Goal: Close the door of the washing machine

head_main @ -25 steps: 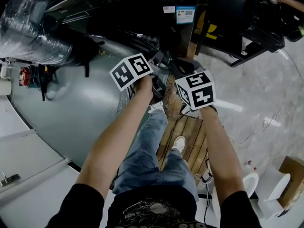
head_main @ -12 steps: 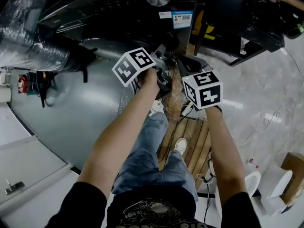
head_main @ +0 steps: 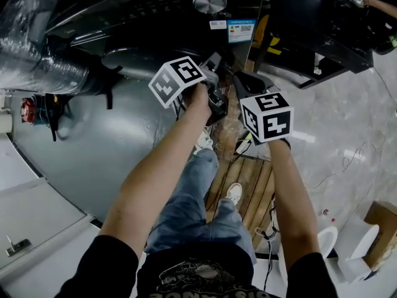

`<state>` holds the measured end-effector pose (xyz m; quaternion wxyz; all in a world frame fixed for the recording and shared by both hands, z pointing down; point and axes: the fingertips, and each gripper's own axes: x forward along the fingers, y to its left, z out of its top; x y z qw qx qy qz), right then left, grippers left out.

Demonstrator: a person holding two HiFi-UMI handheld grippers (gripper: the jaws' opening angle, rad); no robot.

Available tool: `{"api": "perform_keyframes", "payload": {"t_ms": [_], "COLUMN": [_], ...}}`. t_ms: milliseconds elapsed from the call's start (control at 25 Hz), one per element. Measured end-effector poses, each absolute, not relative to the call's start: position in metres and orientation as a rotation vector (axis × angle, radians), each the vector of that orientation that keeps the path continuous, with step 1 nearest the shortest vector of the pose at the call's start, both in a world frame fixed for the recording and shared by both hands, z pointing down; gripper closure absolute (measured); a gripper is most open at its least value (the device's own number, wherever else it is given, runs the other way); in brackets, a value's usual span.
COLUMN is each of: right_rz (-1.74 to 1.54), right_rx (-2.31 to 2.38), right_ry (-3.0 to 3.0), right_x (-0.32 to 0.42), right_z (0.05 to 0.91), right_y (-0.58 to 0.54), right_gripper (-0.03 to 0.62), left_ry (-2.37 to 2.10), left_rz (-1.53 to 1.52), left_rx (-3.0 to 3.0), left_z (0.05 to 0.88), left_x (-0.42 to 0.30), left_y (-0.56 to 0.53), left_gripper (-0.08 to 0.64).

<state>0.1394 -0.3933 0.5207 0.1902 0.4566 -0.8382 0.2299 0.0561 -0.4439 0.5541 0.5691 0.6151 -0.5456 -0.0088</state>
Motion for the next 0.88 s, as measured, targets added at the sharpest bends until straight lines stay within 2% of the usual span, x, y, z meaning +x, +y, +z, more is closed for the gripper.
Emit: {"api": "perform_keyframes", "payload": {"t_ms": [880], "right_rz": [0.649], "right_rx": [1.276], "right_ry": [-2.358], "right_x": [0.143], "right_z": [0.52], "right_y": [-0.417], "right_gripper": [0.568], "left_ry": [-1.16], "left_rz": [-0.15], "left_rx": [1.496], "left_z": [0.559], "left_x": [0.068], "left_y": [-0.47], "left_gripper": [0.184]}}
